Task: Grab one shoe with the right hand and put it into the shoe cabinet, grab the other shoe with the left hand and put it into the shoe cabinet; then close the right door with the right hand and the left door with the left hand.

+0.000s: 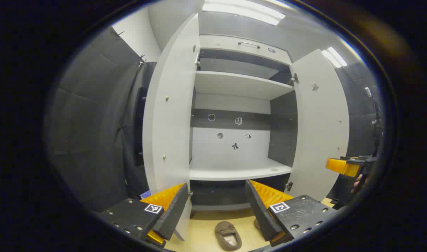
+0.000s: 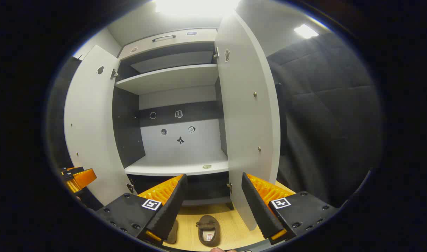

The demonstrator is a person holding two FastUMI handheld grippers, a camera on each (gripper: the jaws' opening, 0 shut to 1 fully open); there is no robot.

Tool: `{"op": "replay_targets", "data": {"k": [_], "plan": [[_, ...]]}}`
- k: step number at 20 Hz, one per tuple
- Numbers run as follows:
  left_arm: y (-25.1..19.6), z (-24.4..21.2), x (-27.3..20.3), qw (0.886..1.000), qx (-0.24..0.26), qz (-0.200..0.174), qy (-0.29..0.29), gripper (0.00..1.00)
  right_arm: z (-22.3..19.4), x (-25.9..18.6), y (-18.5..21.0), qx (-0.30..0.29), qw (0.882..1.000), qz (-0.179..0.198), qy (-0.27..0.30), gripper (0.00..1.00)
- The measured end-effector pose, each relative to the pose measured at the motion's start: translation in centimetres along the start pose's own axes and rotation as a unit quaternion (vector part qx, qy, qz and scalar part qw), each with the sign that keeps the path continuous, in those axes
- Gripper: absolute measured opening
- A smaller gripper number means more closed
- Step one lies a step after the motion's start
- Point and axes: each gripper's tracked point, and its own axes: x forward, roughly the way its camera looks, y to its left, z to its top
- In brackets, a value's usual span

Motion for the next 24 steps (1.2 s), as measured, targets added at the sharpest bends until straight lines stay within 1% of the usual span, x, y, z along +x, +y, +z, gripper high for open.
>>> {"op": "replay_targets", "data": {"k": [2,3,10,16,18,19,20,21,23,24], "plan": [[0.2,-0.3,-0.6,1.000,-0.004,0.003,0.004,0.95,0.3,0.1,0.0,-0.012,1.000,-0.001,-0.003,0.98],[0.3,-0.2,-0.8,1.000,-0.006,0.004,0.004,1.00,0.6,0.1,0.3,-0.015,1.000,0.002,-0.005,0.98],[0.8,-0.2,-1.7,1.000,-0.003,0.008,0.001,1.00,2.5,0.7,0.2,-0.044,0.998,-0.005,-0.037,0.98],[0.7,-0.1,-1.9,1.000,0.003,0.006,0.000,1.00,2.1,0.6,0.9,-0.019,0.999,0.004,-0.025,0.98],[0.8,0.0,-2.1,1.000,0.004,0.007,-0.003,1.00,1.8,0.7,0.9,-0.024,0.999,0.007,-0.020,0.98],[0.9,0.1,-2.1,1.000,0.003,0.010,-0.005,0.95,1.7,0.9,1.0,-0.031,0.999,0.009,-0.017,0.98],[1.0,0.1,-2.1,1.000,0.001,0.013,-0.007,0.95,1.4,1.1,1.1,-0.038,0.999,0.012,-0.013,0.98],[1.0,0.1,-2.3,1.000,-0.002,0.011,-0.006,0.95,1.2,1.3,1.4,-0.044,0.999,0.017,-0.010,0.92],[1.0,-0.4,-2.6,1.000,-0.003,0.011,-0.001,0.95,0.7,1.8,2.1,-0.053,0.998,0.028,0.000,0.92],[1.0,-0.6,-2.6,1.000,-0.002,0.011,0.001,0.95,0.4,2.1,2.5,-0.055,0.998,0.033,0.005,0.98]]}}
